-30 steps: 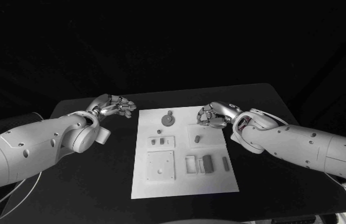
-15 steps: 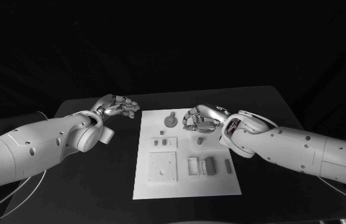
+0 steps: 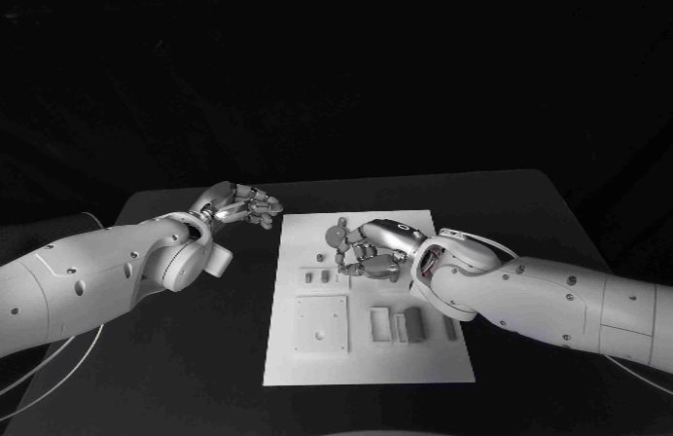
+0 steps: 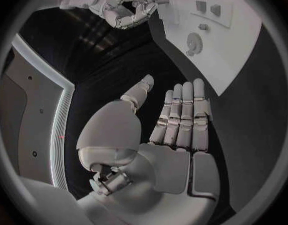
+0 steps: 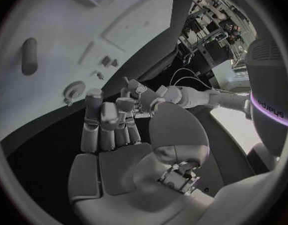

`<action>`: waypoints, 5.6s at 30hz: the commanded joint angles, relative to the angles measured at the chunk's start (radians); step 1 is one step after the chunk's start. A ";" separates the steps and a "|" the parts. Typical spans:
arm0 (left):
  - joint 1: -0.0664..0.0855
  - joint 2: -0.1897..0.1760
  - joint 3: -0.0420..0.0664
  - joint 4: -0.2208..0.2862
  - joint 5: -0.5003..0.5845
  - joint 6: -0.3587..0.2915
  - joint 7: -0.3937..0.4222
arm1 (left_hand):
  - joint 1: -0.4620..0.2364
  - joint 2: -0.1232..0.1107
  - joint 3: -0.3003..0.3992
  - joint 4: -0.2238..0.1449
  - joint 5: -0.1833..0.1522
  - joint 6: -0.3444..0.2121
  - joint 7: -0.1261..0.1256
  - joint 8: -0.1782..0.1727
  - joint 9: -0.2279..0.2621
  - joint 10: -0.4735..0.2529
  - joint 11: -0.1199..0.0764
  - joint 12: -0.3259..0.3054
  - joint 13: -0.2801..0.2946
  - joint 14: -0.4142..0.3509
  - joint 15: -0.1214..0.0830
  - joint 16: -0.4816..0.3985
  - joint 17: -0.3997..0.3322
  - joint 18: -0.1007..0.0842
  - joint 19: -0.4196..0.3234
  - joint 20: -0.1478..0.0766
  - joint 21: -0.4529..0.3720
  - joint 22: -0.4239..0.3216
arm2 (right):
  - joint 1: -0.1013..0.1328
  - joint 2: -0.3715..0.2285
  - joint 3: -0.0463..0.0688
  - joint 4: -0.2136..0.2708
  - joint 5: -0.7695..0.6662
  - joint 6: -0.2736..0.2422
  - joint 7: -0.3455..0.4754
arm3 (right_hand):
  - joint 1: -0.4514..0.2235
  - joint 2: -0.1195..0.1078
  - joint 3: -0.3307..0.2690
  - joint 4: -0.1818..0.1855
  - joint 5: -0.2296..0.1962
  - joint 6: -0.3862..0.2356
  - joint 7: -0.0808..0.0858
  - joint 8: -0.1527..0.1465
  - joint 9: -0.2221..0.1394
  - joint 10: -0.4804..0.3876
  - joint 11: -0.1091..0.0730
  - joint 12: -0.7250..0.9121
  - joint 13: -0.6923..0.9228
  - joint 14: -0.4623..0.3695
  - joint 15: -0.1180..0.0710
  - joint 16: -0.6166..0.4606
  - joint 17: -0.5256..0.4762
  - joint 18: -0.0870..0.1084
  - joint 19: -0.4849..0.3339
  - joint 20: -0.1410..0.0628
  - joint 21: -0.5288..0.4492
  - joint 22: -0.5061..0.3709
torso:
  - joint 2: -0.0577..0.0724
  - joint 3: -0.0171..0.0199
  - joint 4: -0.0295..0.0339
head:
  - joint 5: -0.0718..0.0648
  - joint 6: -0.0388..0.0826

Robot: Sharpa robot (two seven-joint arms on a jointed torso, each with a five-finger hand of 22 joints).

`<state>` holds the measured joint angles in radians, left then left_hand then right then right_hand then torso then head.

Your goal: Assemble the parts on the task board

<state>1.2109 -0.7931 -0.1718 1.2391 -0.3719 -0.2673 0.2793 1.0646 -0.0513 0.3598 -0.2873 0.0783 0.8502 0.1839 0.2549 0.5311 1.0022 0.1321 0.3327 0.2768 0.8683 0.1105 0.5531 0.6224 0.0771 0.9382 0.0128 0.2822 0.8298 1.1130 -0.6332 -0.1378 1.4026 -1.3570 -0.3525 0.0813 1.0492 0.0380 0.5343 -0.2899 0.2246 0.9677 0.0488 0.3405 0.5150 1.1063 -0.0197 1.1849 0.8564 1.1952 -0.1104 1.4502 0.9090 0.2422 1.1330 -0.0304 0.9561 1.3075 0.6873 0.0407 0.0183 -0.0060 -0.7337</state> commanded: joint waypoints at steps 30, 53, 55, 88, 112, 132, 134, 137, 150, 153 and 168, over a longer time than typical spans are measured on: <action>0.001 0.006 0.001 0.000 -0.002 0.002 0.005 | 0.008 0.001 -0.006 0.000 -0.004 0.000 -0.001 -0.005 -0.001 0.003 0.001 -0.008 -0.001 0.006 0.003 -0.009 0.003 0.017 0.006 0.001 -0.006 -0.002 | -0.048 0.046 -0.032 -0.019 -0.141 0.057 -0.032 | -0.007 0.010 0.008 -0.002 0.002 0.048 0.044 0.003 0.001 0.008 0.002 -0.007 0.002 -0.003 -0.003 -0.001 0.001 0.020 -0.004 -0.005 0.004 0.015 | 0.000 -0.0001 -0.0003 | 0.026 -0.033; 0.001 0.005 0.001 0.003 -0.002 0.003 0.006 | 0.007 0.001 -0.007 0.001 -0.004 0.000 -0.001 -0.005 -0.001 0.003 0.002 -0.009 -0.002 0.006 0.003 -0.010 0.005 0.017 0.006 0.001 -0.007 -0.002 | -0.059 0.066 -0.056 -0.029 -0.222 0.055 -0.053 | -0.005 0.007 0.010 -0.002 0.003 0.051 0.043 0.004 0.001 0.008 0.001 -0.007 0.003 -0.002 -0.003 0.000 0.001 0.020 -0.004 -0.006 0.006 0.016 | 0.000 0.0004 -0.0004 | 0.021 -0.043; 0.001 0.005 0.001 0.003 -0.002 0.004 0.006 | 0.006 0.001 -0.007 0.001 -0.004 0.000 -0.001 -0.005 -0.001 0.003 0.002 -0.009 -0.002 0.006 0.003 -0.010 0.005 0.017 0.006 0.001 -0.007 -0.002 | -0.059 0.067 -0.056 -0.029 -0.222 0.055 -0.055 | -0.005 0.007 0.010 -0.002 0.003 0.051 0.043 0.004 0.001 0.008 0.001 -0.007 0.003 -0.002 -0.003 0.000 0.001 0.020 -0.004 -0.006 0.006 0.016 | 0.000 0.0004 -0.0003 | 0.022 -0.043; 0.001 0.004 0.001 0.001 -0.003 0.004 0.006 | 0.007 0.002 -0.007 0.000 -0.004 0.000 -0.001 -0.006 -0.002 0.004 0.001 -0.009 -0.002 0.007 0.003 -0.012 0.007 0.017 0.007 0.001 -0.008 -0.002 | -0.068 0.083 -0.058 -0.050 -0.223 0.073 -0.053 | -0.005 0.007 0.011 -0.002 0.003 0.051 0.043 0.003 0.001 0.009 0.001 -0.008 0.004 -0.001 -0.004 0.000 0.002 0.020 -0.003 -0.006 0.007 0.016 | 0.000 0.0003 -0.0003 | 0.020 -0.046; 0.001 0.002 0.001 0.001 -0.003 0.004 0.005 | 0.007 0.002 -0.007 0.000 -0.004 0.000 -0.001 -0.006 -0.002 0.004 0.001 -0.010 -0.002 0.007 0.003 -0.013 0.008 0.017 0.007 0.001 -0.008 -0.002 | -0.069 0.083 -0.058 -0.055 -0.228 0.075 -0.060 | -0.005 0.007 0.012 -0.002 0.003 0.052 0.043 0.003 0.001 0.010 0.001 -0.009 0.005 -0.001 -0.004 0.000 0.002 0.020 -0.003 -0.007 0.007 0.016 | 0.000 0.0012 -0.0011 | 0.021 -0.045; 0.001 0.000 0.001 0.003 -0.003 0.003 0.002 | 0.007 0.001 -0.008 0.000 -0.004 -0.001 -0.001 -0.007 -0.002 0.004 0.002 -0.011 -0.002 0.007 0.003 -0.014 0.009 0.017 0.007 0.001 -0.009 -0.002 | -0.069 0.089 -0.060 -0.062 -0.222 0.108 -0.104 | 0.005 -0.092 -0.011 -0.001 -0.032 -0.062 0.086 -0.064 -0.029 -0.029 0.041 -0.024 0.010 -0.027 0.026 -0.009 0.004 0.020 -0.019 0.001 -0.002 0.014 | 0.000 0.0010 -0.0012 | 0.020 -0.048; 0.001 0.000 0.001 0.003 -0.003 0.003 0.002 | 0.007 0.001 -0.008 0.000 -0.004 -0.001 -0.001 -0.007 -0.002 0.004 0.002 -0.011 -0.002 0.007 0.003 -0.014 0.009 0.017 0.007 0.001 -0.009 -0.002 | -0.069 0.089 -0.060 -0.061 -0.222 0.110 -0.104 | 0.005 -0.093 -0.011 -0.001 -0.033 -0.063 0.087 -0.065 -0.030 -0.030 0.042 -0.024 0.009 -0.028 0.027 -0.009 0.004 0.020 -0.019 0.002 -0.002 0.014 | 0.000 0.0013 -0.0014 | 0.020 -0.048; 0.001 0.000 0.001 0.003 -0.003 0.003 0.001 | 0.007 0.001 -0.008 0.000 -0.004 -0.001 -0.001 -0.007 -0.002 0.004 0.002 -0.011 -0.003 0.007 0.003 -0.014 0.009 0.017 0.007 0.001 -0.009 -0.002 | -0.069 0.089 -0.060 -0.062 -0.222 0.108 -0.106 | 0.004 -0.093 -0.011 0.000 -0.033 -0.063 0.087 -0.065 -0.030 -0.030 0.042 -0.025 0.009 -0.029 0.027 -0.009 0.004 0.020 -0.019 0.002 -0.002 0.014 | 0.000 0.0012 -0.0015 | 0.020 -0.049; 0.001 0.000 0.001 0.003 -0.003 0.004 0.000 | 0.007 0.001 -0.008 0.000 -0.004 -0.002 0.000 -0.007 -0.003 0.003 0.002 -0.012 -0.003 0.007 0.003 -0.015 0.010 0.017 0.007 0.001 -0.010 -0.003 | -0.069 0.080 -0.061 -0.052 -0.219 0.091 -0.106 | 0.003 -0.094 -0.013 0.000 -0.034 -0.064 0.088 -0.066 -0.030 -0.032 0.044 -0.025 0.009 -0.031 0.029 -0.009 0.005 0.020 -0.020 0.004 -0.003 0.014 | 0.000 0.0012 -0.0009 | 0.017 -0.048; 0.001 0.000 0.001 0.002 -0.003 0.004 0.001 | 0.007 0.001 -0.008 0.000 -0.004 -0.002 0.000 -0.007 -0.003 0.003 0.002 -0.012 -0.003 0.007 0.003 -0.015 0.010 0.017 0.007 0.001 -0.010 -0.003 | -0.068 0.073 -0.060 -0.045 -0.215 0.080 -0.107 | 0.004 -0.095 -0.013 -0.001 -0.034 -0.064 0.088 -0.066 -0.031 -0.032 0.044 -0.025 0.009 -0.031 0.029 -0.009 0.005 0.020 -0.020 0.004 -0.003 0.014 | 0.000 0.0012 -0.0010 | 0.017 -0.048; 0.001 -0.001 0.001 -0.007 -0.003 0.003 -0.001 | 0.007 -0.001 -0.009 0.000 -0.004 -0.004 0.001 -0.009 -0.003 0.001 0.003 -0.013 -0.003 0.006 0.004 -0.017 0.011 0.017 0.006 0.002 -0.011 -0.003 | -0.024 0.010 -0.015 0.015 -0.157 0.033 -0.121 | 0.005 -0.104 -0.014 0.001 -0.032 -0.080 0.094 -0.074 -0.035 -0.036 0.048 -0.027 0.007 -0.033 0.032 -0.009 0.005 0.020 -0.019 0.005 -0.003 0.013 | 0.000 0.0012 -0.0015 | 0.014 -0.037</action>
<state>1.2111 -0.7944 -0.1718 1.2312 -0.3726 -0.2669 0.2731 1.0645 -0.0513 0.3548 -0.2878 0.0783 0.8503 0.1839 0.2508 0.5287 1.0022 0.1321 0.3251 0.2747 0.8683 0.1105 0.5414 0.6319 0.0779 0.9382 0.0128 0.2781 0.8285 1.0847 -0.6171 -0.1544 1.4107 -1.5430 -0.3024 -0.0310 1.0558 -0.0554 0.5255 -0.2893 0.1968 0.8982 0.1183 0.2708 0.4806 1.0705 0.0233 1.1617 0.8651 1.1644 -0.0838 1.4463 0.9132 0.2326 1.1147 -0.0266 0.9561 1.3075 0.6872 0.0422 0.0175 0.0089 -0.7726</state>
